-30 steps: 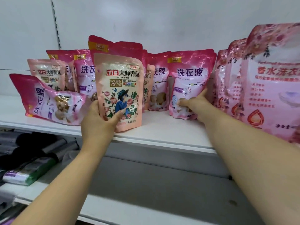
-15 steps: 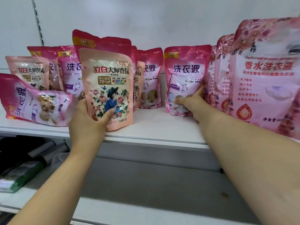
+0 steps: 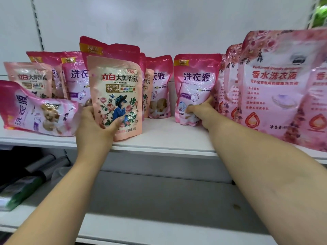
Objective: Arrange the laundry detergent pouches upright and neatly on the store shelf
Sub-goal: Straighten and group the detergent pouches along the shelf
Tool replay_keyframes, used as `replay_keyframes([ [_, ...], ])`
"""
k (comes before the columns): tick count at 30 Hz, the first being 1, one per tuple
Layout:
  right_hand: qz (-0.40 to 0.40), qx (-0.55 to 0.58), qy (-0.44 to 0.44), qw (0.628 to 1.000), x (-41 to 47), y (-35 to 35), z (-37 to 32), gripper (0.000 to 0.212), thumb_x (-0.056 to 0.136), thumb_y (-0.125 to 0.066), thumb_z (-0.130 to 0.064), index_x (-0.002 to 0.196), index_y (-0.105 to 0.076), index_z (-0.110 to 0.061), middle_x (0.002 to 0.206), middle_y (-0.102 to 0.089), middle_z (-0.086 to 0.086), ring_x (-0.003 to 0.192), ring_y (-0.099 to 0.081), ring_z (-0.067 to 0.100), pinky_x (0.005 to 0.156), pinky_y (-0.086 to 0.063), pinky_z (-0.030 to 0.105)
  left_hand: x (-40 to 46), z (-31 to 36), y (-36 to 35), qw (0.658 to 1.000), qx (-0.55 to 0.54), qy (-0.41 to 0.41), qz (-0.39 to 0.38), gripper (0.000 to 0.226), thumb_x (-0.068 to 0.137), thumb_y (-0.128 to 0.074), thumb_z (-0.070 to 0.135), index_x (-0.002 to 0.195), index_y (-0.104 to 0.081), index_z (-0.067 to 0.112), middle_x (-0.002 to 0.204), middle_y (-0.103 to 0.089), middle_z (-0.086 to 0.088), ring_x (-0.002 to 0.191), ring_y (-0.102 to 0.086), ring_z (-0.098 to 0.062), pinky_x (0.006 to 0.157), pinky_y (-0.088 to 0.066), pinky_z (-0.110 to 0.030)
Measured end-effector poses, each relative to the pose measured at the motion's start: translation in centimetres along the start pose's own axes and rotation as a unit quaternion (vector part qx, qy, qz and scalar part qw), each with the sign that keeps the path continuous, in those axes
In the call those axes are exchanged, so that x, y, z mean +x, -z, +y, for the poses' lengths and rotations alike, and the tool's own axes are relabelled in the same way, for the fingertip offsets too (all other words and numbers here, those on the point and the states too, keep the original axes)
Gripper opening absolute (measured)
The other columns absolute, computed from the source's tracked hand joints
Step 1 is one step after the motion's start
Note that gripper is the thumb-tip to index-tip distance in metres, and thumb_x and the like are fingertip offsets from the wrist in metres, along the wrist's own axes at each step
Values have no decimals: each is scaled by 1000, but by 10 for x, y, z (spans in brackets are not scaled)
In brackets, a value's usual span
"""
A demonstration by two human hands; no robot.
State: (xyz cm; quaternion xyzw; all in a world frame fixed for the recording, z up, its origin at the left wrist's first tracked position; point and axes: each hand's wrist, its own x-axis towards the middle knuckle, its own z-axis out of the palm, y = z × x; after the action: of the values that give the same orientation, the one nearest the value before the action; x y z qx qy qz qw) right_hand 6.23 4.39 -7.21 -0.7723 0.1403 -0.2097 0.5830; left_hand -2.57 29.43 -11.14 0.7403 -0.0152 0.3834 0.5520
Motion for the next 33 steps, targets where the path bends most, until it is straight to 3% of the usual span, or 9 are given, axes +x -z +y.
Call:
replay_keyframes([
  [3,-6,-54,-23,998,-4,1,-1,116,74,-76,-19,146,15,-17,152,-16,17,136,-26,33,107,-32,49,2,1,3,1000,11,6,-11,54,76,-74,29,118,-45,12,101,-55,4,90,-55,-17,78,-46,-31],
  [7,27,-188,-59,980,-19,0,-4,112,81,-67,-41,144,18,-4,155,4,20,142,-5,36,114,-10,47,5,5,8,998,33,27,-43,64,78,-72,32,126,-37,8,107,-49,2,96,-50,-18,86,-43,-33],
  [12,27,-247,-24,968,-35,-1,-6,100,84,-63,-42,147,4,-2,154,0,18,142,-7,34,114,-14,44,12,8,13,994,34,61,-89,71,77,-72,34,132,-34,10,129,-53,-8,115,-52,-26,95,-40,-37],
  [15,49,-202,121,971,-57,0,-16,82,88,-54,-44,147,-7,-11,151,-15,13,139,-18,31,113,-23,46,13,5,13,992,32,52,-109,64,77,-72,33,128,-41,11,126,-57,-5,113,-55,-23,93,-43,-35],
  [17,-25,-96,231,968,-80,-4,-22,72,89,-53,-44,144,-20,-13,132,-41,9,119,-43,23,102,-37,41,9,7,11,992,25,32,-116,57,77,-72,28,123,-44,10,121,-59,-3,102,-55,-16,85,-42,-28],
  [21,-272,5,147,951,-107,-20,-26,75,82,-56,-50,139,-32,-8,137,-45,9,124,-44,24,102,-36,40,-2,18,-5,993,-12,-16,-120,47,77,-73,13,114,-44,9,109,-58,0,90,-53,-9,67,-42,-8],
  [24,-323,91,96,937,-105,-22,-29,23,88,-58,-25,105,-57,-9,105,-63,3,107,-55,23,96,-42,39,-6,25,-14,989,25,-31,-143,47,77,-73,20,114,-45,12,100,-54,6,87,-51,-8,55,-38,-8],
  [29,-220,216,39,950,-84,-16,-31,6,87,-59,-4,82,-58,-6,93,-67,14,92,-65,30,85,-52,46,8,22,-5,986,99,-109,-72,64,78,-65,41,129,-44,9,126,-49,-9,115,-47,-19,96,-38,-28],
  [33,-89,188,49,977,-55,-17,-26,13,86,-63,-12,74,-59,-18,100,-69,11,93,-66,31,85,-53,50,24,19,-4,988,141,12,-57,103,69,-66,52,148,-10,15,152,-13,-13,140,-17,-30,113,-21,-49],
])
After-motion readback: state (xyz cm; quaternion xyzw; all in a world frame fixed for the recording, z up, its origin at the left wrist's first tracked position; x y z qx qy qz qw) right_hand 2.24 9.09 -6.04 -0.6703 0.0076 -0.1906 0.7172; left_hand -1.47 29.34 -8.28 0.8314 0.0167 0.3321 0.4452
